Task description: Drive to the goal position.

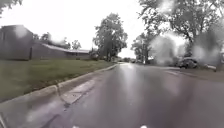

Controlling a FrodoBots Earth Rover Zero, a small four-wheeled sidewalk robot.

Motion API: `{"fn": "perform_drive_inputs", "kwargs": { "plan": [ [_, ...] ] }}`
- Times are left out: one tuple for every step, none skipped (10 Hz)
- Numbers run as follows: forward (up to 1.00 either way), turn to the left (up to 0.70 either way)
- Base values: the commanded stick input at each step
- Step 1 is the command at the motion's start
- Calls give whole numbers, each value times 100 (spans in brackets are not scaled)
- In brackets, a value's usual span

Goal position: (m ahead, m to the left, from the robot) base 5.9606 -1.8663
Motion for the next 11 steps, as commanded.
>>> {"fn": "perform_drive_inputs", "kwargs": {
  "plan": [
    [50,0],
    [50,0],
    [50,0],
    [50,0],
    [50,0],
    [50,0],
    [50,0],
    [50,0],
    [50,0],
    [50,0],
    [50,0]
  ]
}}
